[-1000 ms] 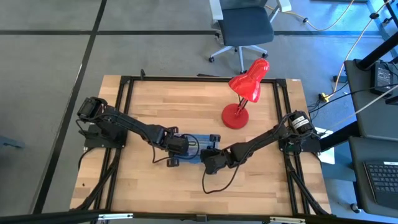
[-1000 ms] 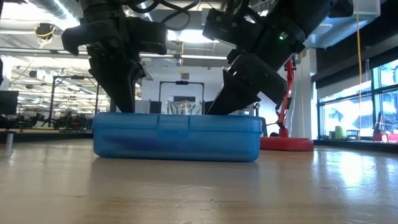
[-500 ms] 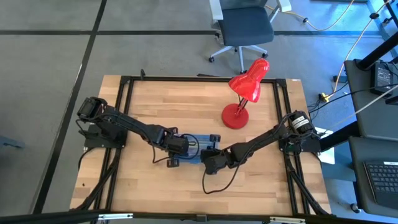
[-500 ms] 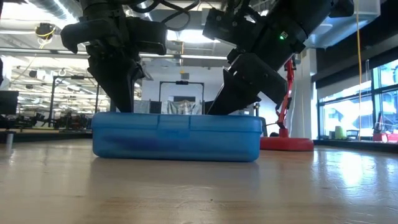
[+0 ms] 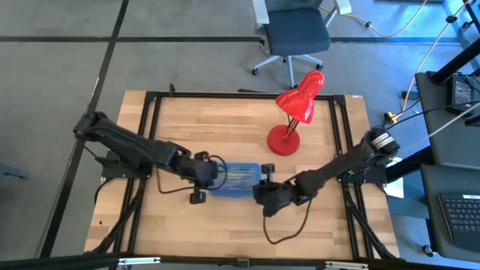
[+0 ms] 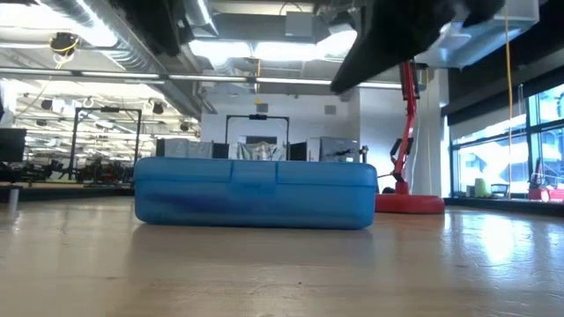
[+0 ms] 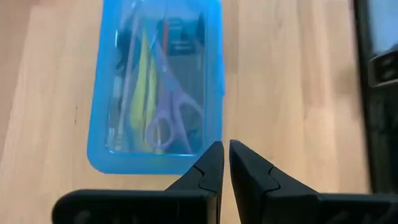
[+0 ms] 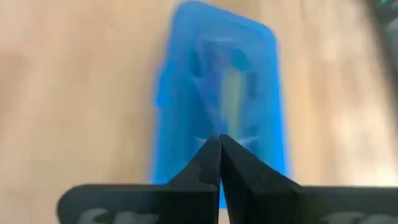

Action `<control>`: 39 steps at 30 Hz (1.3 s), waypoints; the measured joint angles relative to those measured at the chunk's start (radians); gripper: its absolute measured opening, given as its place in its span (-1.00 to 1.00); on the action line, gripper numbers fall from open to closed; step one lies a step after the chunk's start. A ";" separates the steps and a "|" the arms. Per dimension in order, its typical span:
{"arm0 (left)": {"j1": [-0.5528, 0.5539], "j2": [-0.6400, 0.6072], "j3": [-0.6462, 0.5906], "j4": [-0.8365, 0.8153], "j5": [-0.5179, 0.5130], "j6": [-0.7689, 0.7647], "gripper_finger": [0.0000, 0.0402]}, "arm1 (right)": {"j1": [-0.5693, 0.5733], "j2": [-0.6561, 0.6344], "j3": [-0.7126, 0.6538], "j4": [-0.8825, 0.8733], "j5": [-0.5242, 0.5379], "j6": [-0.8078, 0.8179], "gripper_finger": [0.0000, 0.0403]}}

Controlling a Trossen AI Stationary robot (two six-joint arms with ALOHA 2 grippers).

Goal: Pick & place school supplies into a supply box
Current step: Return to Home Position

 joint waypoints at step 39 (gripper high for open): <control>0.198 -1.104 -0.869 0.686 -0.078 0.172 -0.89 | -0.105 -1.223 -0.975 0.616 -0.256 -0.021 -0.96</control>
